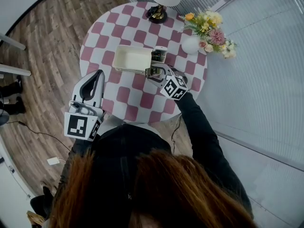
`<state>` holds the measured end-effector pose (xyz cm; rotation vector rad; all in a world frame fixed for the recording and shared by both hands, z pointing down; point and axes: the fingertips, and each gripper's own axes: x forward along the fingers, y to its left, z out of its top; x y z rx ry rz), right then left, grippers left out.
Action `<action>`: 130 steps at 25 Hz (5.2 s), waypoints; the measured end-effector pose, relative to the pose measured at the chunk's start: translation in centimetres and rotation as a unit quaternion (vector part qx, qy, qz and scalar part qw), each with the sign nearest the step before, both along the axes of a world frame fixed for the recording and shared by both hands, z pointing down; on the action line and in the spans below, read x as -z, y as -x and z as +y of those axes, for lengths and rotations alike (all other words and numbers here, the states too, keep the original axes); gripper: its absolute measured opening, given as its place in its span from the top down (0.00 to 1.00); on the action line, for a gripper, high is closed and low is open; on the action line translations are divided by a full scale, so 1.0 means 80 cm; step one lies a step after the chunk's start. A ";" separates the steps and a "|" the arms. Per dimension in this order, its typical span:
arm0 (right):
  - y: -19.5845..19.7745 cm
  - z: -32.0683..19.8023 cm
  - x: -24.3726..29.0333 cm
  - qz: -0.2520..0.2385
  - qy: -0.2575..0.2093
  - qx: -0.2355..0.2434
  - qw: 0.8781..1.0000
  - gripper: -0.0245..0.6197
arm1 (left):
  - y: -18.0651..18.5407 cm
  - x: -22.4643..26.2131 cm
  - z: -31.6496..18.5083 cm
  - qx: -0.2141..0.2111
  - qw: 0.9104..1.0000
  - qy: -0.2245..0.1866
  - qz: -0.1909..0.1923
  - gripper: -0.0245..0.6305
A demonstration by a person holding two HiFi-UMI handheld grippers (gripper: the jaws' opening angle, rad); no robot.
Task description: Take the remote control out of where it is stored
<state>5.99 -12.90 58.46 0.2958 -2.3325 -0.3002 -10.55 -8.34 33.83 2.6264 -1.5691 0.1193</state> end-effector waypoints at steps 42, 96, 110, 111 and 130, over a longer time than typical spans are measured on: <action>-0.044 -0.022 0.116 -0.161 0.049 -0.389 0.906 0.64 | -0.042 -0.002 0.000 -0.073 0.997 0.003 0.022 0.95; -0.086 0.082 -0.040 -0.061 0.185 -0.505 0.841 0.65 | -0.064 -0.025 -0.009 -0.116 0.993 0.022 0.010 0.95; -0.051 0.060 -0.100 0.008 0.213 -0.465 0.859 0.66 | -0.051 -0.025 -0.011 -0.091 0.996 0.023 0.007 0.95; -0.049 0.060 -0.104 0.012 0.213 -0.464 0.860 0.66 | -0.051 -0.025 -0.010 -0.090 0.996 0.023 0.006 0.95; -0.020 0.062 -0.106 -0.006 0.205 -0.446 0.871 0.62 | -0.037 -0.026 -0.004 -0.072 0.997 0.023 0.003 0.95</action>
